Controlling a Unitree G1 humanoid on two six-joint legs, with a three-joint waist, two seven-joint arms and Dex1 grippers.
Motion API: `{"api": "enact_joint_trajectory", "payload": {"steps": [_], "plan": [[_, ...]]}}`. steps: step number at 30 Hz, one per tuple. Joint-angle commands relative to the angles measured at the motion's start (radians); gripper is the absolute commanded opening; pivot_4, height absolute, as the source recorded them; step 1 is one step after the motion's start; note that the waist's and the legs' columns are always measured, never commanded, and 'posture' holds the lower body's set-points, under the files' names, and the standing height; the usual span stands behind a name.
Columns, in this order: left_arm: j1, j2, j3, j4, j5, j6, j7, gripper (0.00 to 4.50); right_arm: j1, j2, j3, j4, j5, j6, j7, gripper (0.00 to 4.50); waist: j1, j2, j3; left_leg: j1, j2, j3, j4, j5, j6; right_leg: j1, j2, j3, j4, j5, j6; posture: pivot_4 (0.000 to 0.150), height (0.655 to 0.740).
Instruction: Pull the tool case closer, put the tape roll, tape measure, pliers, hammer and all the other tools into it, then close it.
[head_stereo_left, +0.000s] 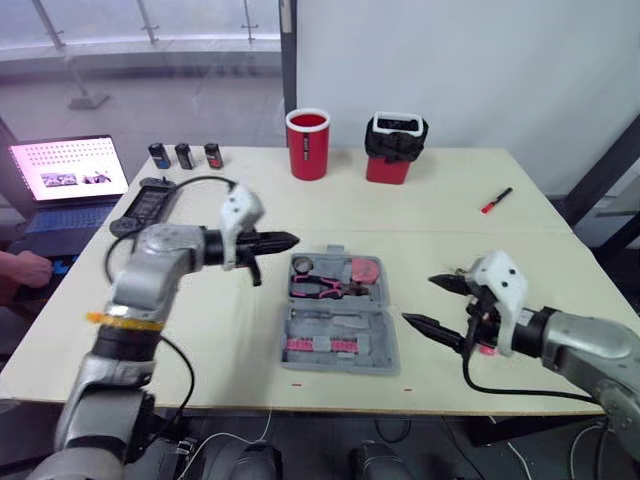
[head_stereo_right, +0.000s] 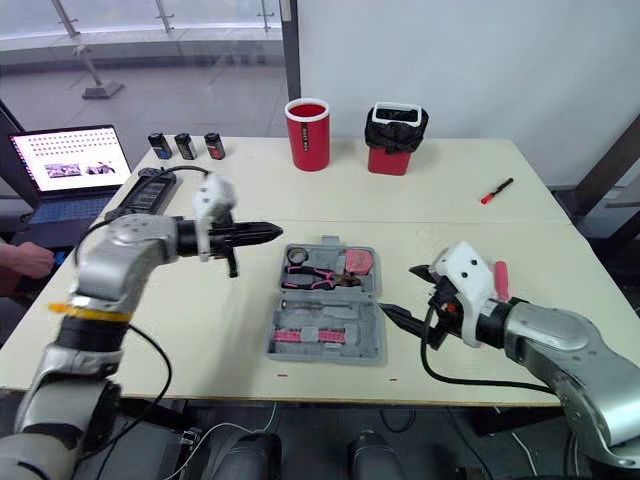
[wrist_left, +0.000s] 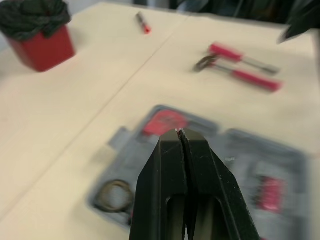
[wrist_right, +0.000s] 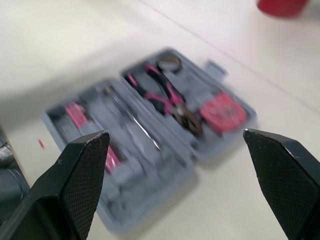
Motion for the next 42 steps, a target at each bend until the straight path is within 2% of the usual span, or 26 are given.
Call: {"api": "enact_joint_trajectory", "payload": {"steps": [1, 5, 8, 11, 14, 15, 20, 26, 29, 33, 37, 40, 42], "plan": [[0.210, 0.144, 0.143, -0.001, 0.002, -0.132, -0.069, 0.05, 0.103, -0.017, -0.155, 0.033, -0.040, -0.049, 0.034, 4.50, -0.012, 0.000, 0.000, 0.000, 0.000, 0.000, -0.001, 0.000, 0.001, -0.001, 0.000, 0.000, 0.000, -0.001, -0.001, 0.150, 0.7387], [0.403, 0.220, 0.229, 0.127, 0.048, -0.301, -0.050, 0.05, 0.237, -0.013, -0.268, 0.088, -0.087, -0.113, 0.089, 4.50, -0.010, -0.001, 0.001, 0.001, 0.001, 0.000, -0.002, 0.000, 0.001, -0.001, 0.000, -0.001, 0.000, -0.004, -0.007, 0.150, 0.7387], [0.497, 0.248, 0.303, 0.253, 0.070, -0.458, -0.037, 1.29, 0.316, 0.005, -0.356, 0.149, -0.110, -0.173, 0.134, 4.50, -0.007, -0.003, 0.002, 0.001, 0.000, 0.002, 0.002, 0.000, 0.000, 0.000, -0.003, 0.000, -0.001, -0.005, -0.010, 0.150, 0.7387], [0.559, 0.300, 0.316, 0.377, 0.122, -0.634, -0.053, 2.82, 0.377, 0.018, -0.422, 0.215, -0.125, -0.253, 0.189, 4.50, -0.007, -0.004, 0.003, 0.001, 0.002, 0.003, 0.002, -0.001, -0.001, -0.003, -0.006, 0.000, -0.005, -0.004, -0.013, 0.150, 0.7387], [0.575, 0.313, 0.371, 0.428, 0.055, -0.654, -0.087, 4.28, 0.397, 0.022, -0.468, 0.223, -0.087, -0.259, 0.230, 4.50, -0.009, -0.004, 0.003, 0.001, 0.005, 0.006, -0.001, -0.002, -0.003, -0.003, -0.013, 0.000, -0.011, -0.003, -0.014, 0.150, 0.7387], [0.580, 0.319, 0.374, 0.438, 0.054, -0.672, -0.097, 4.40, 0.395, 0.019, -0.470, 0.222, -0.086, -0.252, 0.228, 4.50, -0.009, -0.005, 0.003, 0.001, 0.004, 0.008, -0.002, -0.002, -0.002, -0.003, -0.018, -0.001, -0.010, -0.003, -0.014, 0.150, 0.7387], [0.604, 0.320, 0.371, 0.441, 0.047, -0.698, -0.117, 4.40, 0.396, -0.004, -0.441, 0.215, -0.117, -0.243, 0.232, 4.50, -0.011, -0.005, 0.003, 0.000, 0.000, 0.021, -0.008, -0.001, 0.000, -0.006, -0.025, -0.003, -0.011, -0.003, -0.014, 0.150, 0.7387], [0.604, 0.307, 0.353, 0.418, 0.038, -0.701, -0.116, 4.40, 0.379, -0.017, -0.425, 0.206, -0.131, -0.235, 0.222, 4.50, -0.012, -0.007, 0.003, 0.001, -0.001, 0.021, -0.010, -0.001, 0.000, -0.007, -0.019, -0.004, -0.010, -0.003, -0.012, 0.150, 0.7387], [0.600, 0.277, 0.334, 0.347, 0.016, -0.672, -0.110, 4.40, 0.350, -0.013, -0.396, 0.141, -0.107, -0.179, 0.182, 4.50, -0.012, -0.007, 0.003, 0.002, 0.000, 0.021, -0.010, -0.001, 0.000, -0.007, -0.019, -0.004, -0.009, -0.003, -0.012, 0.150, 0.7387], [0.615, 0.210, 0.277, 0.143, -0.026, -0.589, -0.077, 4.40, 0.231, 0.005, -0.276, 0.037, -0.064, -0.001, 0.037, 4.50, -0.017, -0.007, 0.003, 0.002, 0.000, 0.022, -0.008, -0.001, 0.000, -0.006, -0.019, -0.003, -0.009, -0.002, -0.010, 0.150, 0.7387], [0.631, 0.130, 0.188, -0.093, -0.059, -0.487, 0.001, 4.40, -0.006, 0.090, -0.053, 0.044, -0.148, 0.181, -0.228, 4.50, -0.020, -0.010, 0.003, 0.002, 0.000, 0.022, -0.006, -0.001, 0.000, -0.006, -0.019, -0.002, -0.009, 0.000, -0.008, 0.150, 0.7387], [0.622, 0.072, 0.131, -0.266, -0.121, -0.378, 0.076, 4.40, -0.195, 0.214, 0.066, 0.160, -0.249, 0.285, -0.423, 4.50, -0.019, -0.009, 0.004, 0.001, 0.000, 0.022, -0.005, -0.001, 0.000, -0.007, -0.018, -0.001, -0.008, 0.001, -0.007, 0.150, 0.7387], [0.601, 0.013, 0.116, -0.344, -0.156, -0.363, 0.138, 4.40, -0.289, 0.277, 0.116, 0.241, -0.290, 0.308, -0.490, 4.50, -0.015, -0.009, 0.004, 0.001, 0.000, 0.022, -0.003, -0.001, 0.000, -0.007, -0.018, -0.001, -0.008, 0.001, -0.006, 0.150, 0.7387]]}}
